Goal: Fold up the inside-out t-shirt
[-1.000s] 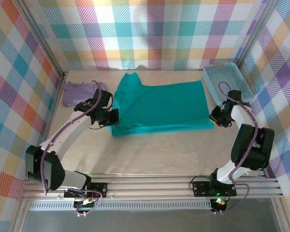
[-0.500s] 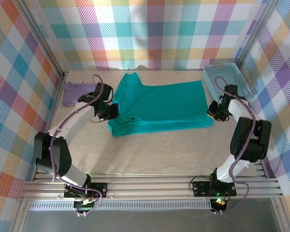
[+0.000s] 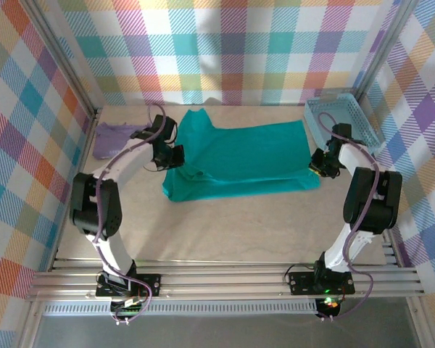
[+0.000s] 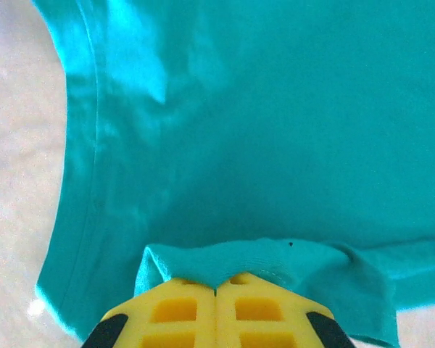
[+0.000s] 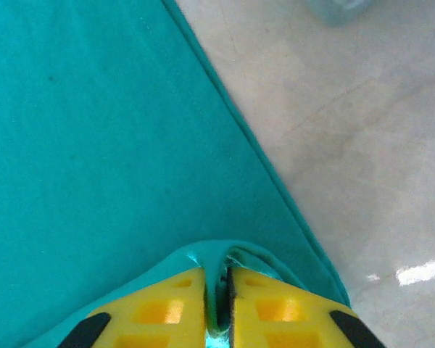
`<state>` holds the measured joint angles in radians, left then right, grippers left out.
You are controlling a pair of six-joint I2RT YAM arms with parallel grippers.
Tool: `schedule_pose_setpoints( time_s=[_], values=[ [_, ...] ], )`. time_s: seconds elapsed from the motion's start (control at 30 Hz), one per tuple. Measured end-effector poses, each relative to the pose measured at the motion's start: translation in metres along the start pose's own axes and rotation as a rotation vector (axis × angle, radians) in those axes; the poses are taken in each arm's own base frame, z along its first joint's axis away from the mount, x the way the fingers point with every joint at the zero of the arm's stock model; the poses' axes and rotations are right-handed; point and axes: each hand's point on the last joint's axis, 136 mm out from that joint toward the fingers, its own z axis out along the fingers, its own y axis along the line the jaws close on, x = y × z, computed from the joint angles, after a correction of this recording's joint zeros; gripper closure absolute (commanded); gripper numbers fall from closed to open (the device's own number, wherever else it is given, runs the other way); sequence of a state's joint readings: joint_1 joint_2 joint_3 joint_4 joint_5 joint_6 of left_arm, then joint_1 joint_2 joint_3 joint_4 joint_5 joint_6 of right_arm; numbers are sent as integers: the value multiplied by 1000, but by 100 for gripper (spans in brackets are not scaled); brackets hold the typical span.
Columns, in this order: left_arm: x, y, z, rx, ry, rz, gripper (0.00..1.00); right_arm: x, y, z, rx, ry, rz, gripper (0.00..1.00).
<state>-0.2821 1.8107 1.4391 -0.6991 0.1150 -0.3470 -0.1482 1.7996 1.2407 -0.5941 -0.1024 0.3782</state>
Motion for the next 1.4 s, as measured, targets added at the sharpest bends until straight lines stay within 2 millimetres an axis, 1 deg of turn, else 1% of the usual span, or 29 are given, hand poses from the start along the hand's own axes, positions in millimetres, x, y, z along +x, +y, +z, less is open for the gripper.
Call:
schedule_pose_setpoints(
  time_s=[0.07,0.1,0.13,0.2,0.27,0.3,0.33,0.4,0.47,0.53,0.57,0.63,0.7,0.77,0.83,0.87,0.93,1.0,1.07,1.13,1.2,1.3,1.4],
  values=[
    [-13,2,15,-14,3,-10,98,-3,-2,5,23,-2,-5,75],
    [-18,4,22,-22,4,-15,95,-5,-3,6,32,-6,-7,72],
    [-24,7,32,-30,5,-22,93,-7,-4,6,42,-10,-12,69],
    [-32,11,44,-43,10,-33,90,-15,-2,2,47,-29,-22,63],
    [-39,16,53,-61,7,-43,80,-24,1,-3,45,-57,-33,58],
    [-41,19,53,-71,1,-46,75,-27,3,-5,41,-69,-37,57],
    [-43,21,53,-80,-5,-47,73,-28,4,-7,36,-75,-39,56],
    [-47,24,49,-96,-25,-48,65,-26,9,-14,21,-93,-47,53],
    [-50,25,43,-101,-53,-51,59,-17,16,-24,-7,-108,-63,52],
    [-46,27,34,-95,-81,-56,57,0,31,-34,-51,-111,-98,51],
    [-41,27,27,-85,-91,-63,56,11,42,-37,-83,-108,-126,51],
    [-27,26,15,-46,-108,-78,56,33,73,-39,-159,-90,-200,49],
    [-9,21,4,13,-116,-91,56,61,114,-37,-253,-55,-297,48],
    [7,17,-2,64,-115,-105,56,88,153,-34,-341,-24,-389,46],
    [24,13,-3,109,-103,-112,56,112,188,-30,-415,5,-468,45],
    [31,12,-1,123,-93,-110,56,126,208,-26,-459,25,-512,44],
    [42,12,5,135,-71,-110,57,143,240,-17,-520,54,-573,42],
    [50,14,14,139,-47,-114,58,152,270,-5,-566,73,-609,41],
    [53,15,23,140,-31,-117,59,155,300,10,-600,76,-636,41],
    [56,17,31,140,-25,-120,60,158,321,24,-616,84,-658,42],
    [60,19,37,141,-17,-123,60,161,338,38,-621,90,-675,42],
    [65,23,44,136,-7,-126,61,165,352,54,-606,98,-714,42],
    [67,24,46,137,-9,-126,61,167,365,65,-590,106,-764,42]
  ],
)
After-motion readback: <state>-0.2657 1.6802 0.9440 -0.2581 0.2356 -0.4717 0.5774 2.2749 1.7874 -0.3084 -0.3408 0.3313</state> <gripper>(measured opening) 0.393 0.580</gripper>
